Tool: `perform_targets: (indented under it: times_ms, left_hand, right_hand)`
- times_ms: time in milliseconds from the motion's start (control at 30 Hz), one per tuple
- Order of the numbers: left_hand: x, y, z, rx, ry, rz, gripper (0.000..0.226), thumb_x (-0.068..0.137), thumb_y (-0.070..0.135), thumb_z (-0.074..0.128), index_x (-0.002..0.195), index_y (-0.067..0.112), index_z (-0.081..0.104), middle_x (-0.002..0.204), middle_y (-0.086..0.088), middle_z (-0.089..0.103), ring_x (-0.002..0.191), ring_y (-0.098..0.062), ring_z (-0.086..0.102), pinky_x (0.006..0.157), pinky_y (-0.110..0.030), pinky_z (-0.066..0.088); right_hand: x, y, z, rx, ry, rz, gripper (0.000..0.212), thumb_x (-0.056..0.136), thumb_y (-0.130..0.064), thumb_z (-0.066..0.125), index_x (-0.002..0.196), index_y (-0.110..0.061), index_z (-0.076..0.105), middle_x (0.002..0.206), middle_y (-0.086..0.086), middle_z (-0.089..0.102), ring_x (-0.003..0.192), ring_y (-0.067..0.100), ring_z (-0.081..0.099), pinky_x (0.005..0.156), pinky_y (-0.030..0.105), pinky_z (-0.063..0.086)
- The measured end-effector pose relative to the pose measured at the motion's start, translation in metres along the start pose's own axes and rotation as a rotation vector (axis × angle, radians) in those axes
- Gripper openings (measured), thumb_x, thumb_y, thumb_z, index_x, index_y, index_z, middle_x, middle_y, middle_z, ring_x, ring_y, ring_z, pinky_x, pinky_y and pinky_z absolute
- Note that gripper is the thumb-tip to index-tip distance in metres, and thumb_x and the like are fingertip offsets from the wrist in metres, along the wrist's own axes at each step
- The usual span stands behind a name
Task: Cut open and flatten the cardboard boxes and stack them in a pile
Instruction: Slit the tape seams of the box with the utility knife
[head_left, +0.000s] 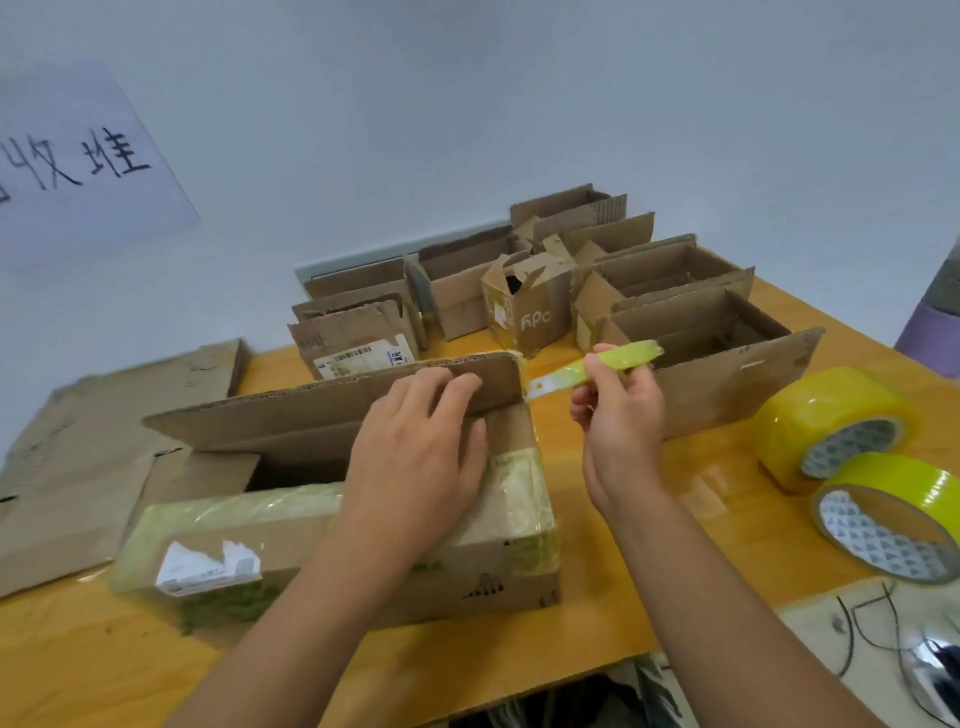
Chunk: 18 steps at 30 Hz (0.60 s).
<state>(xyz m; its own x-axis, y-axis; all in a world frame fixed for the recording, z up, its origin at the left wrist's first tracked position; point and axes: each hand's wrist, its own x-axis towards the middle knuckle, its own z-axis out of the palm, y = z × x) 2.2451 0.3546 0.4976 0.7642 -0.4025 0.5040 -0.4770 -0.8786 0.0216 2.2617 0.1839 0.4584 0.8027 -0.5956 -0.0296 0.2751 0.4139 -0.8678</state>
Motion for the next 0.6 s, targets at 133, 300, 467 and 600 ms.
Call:
perform_targets:
  times_ms: [133,300,467,600]
  left_hand:
    - [0.005,-0.002,-0.004,-0.034,-0.317,-0.006,0.072,0.094,0.07,0.024,0.155,0.033,0.022,0.156,0.004,0.013,0.144,-0.015,0.011,0.123,-0.04,0.012]
    - [0.005,-0.002,-0.004,-0.154,-0.567,-0.008,0.091,0.08,0.085,0.026,0.156,0.037,0.01,0.159,0.011,-0.028,0.146,-0.01,-0.022,0.108,-0.03,-0.015]
    - [0.007,-0.008,-0.009,-0.192,-0.644,0.052,0.109,0.065,0.093,0.04,0.156,0.036,0.017,0.159,0.007,-0.031,0.146,-0.014,-0.028,0.115,-0.034,-0.008]
    - [0.019,-0.02,-0.023,-0.148,-0.684,0.137,0.089,0.074,0.081,0.052,0.145,0.028,0.041,0.163,0.006,-0.017,0.15,-0.015,-0.015,0.112,-0.028,-0.01]
  right_hand:
    - [-0.015,-0.004,-0.013,-0.002,-0.135,-0.126,0.012,0.098,-0.021,0.059,0.106,-0.023,0.067,0.075,-0.003,0.066,0.074,0.011,0.061,0.069,0.026,0.052]
    - [-0.027,-0.01,-0.021,-0.149,-0.356,-0.226,0.017,0.093,-0.024,0.059,0.107,-0.022,0.067,0.093,0.002,0.072,0.094,0.023,0.069,0.08,0.037,0.057]
    - [-0.028,-0.014,-0.016,-0.217,-0.387,-0.205,0.006,0.095,-0.014,0.06,0.098,-0.015,0.064,0.1,0.012,0.07,0.097,0.027,0.071,0.081,0.039,0.058]
    - [-0.036,-0.014,-0.027,-0.233,-0.398,-0.153,0.02,0.099,0.002,0.049,0.098,-0.011,0.064,0.098,0.015,0.071,0.091,0.03,0.072,0.077,0.038,0.059]
